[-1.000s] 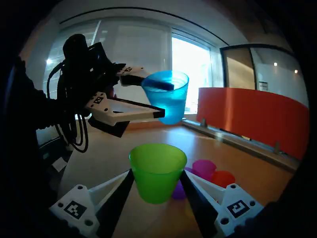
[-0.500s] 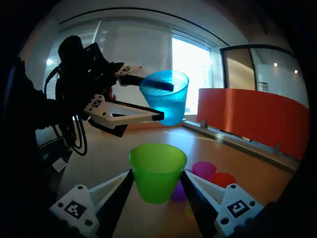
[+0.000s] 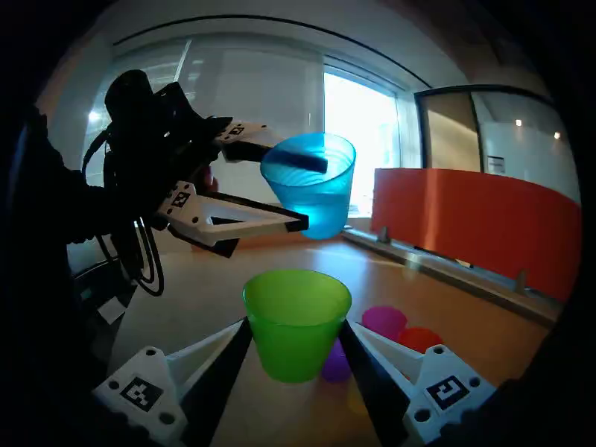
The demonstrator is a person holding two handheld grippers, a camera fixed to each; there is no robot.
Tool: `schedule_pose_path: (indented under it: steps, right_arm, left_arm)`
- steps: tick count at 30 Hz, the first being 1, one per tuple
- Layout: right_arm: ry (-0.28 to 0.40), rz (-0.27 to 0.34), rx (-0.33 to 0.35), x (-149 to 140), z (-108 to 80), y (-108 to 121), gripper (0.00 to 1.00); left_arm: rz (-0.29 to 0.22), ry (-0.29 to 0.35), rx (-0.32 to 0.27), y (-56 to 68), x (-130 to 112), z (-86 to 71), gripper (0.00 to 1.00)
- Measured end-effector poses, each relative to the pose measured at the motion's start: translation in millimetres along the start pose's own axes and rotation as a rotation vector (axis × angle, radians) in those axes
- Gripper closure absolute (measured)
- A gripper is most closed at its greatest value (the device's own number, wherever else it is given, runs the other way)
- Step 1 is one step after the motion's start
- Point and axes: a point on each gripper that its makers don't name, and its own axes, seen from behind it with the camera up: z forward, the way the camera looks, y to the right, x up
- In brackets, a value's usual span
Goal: Pour water
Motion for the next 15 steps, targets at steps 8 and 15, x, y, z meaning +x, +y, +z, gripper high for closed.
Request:
schedule_pose_path:
  steps: [8, 15]
  right_arm:
    - [0.003, -0.002, -0.001, 2.2, -0.1, 2.3, 0.14]
    - [0.003, 0.001, -0.002, 1.6, -1.0, 2.9, 0.14]
  left_arm:
    - [0.013, 0.005, 0.0, 1.3, 0.5, 0.6, 0.21]
    - [0.034, 0.008, -0.003, 2.0, 0.3, 2.5, 0.21]
